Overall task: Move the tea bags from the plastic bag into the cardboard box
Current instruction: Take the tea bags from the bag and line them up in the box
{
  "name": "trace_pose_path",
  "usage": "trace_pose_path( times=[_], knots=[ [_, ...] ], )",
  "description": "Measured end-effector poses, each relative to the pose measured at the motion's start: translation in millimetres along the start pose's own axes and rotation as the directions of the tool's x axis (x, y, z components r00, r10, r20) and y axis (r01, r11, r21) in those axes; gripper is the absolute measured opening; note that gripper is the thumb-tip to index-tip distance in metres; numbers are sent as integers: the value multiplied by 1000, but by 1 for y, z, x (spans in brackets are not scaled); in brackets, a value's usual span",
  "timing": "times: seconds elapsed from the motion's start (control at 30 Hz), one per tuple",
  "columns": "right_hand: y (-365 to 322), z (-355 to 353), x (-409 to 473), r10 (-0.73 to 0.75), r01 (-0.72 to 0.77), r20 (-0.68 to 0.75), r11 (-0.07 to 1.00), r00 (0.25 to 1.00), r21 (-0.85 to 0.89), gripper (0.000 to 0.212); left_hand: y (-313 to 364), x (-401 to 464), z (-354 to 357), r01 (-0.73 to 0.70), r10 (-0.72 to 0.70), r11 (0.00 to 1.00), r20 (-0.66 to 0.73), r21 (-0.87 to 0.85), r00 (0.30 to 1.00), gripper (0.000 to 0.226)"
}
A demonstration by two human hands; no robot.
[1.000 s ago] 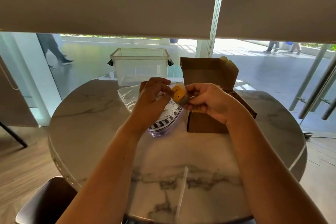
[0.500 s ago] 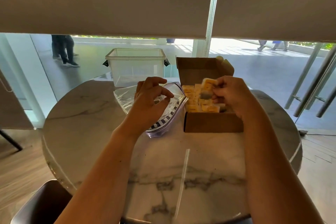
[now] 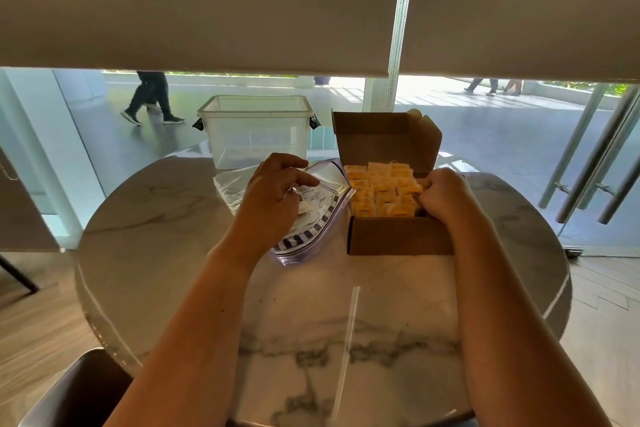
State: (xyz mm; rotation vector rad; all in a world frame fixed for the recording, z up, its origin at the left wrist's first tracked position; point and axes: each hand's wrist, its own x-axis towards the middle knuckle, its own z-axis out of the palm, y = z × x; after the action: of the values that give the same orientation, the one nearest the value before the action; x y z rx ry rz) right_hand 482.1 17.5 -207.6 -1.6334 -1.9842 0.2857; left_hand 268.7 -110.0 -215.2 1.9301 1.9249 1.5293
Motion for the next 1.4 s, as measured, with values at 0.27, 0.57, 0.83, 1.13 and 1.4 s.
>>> trace_pose_path(
  times=[0.27,0.57,0.83,1.13,1.4],
  knots=[
    [1,2,1,-61,51,-157,996,986,-72,15,-6,2,-9,9,-9,1000,-39,-12,999,38],
    [-86,-2,-54,-527,391,205,793,825,468,17,-13,5,-11,-70,75,995,-65,75,995,39],
    [-127,90,-34,-466,542,467,840,751,-34,32,-20,6,-13,-109,114,993,-110,50,987,44],
    [-130,111,-25,-435,490,288,857,853,-158,30,-19,6,-11,-106,111,993,-101,47,989,42],
    [-121,99,-36,-501,551,313,829,807,-96,21,-15,6,-12,-76,76,997,-100,9,992,41]
  ],
)
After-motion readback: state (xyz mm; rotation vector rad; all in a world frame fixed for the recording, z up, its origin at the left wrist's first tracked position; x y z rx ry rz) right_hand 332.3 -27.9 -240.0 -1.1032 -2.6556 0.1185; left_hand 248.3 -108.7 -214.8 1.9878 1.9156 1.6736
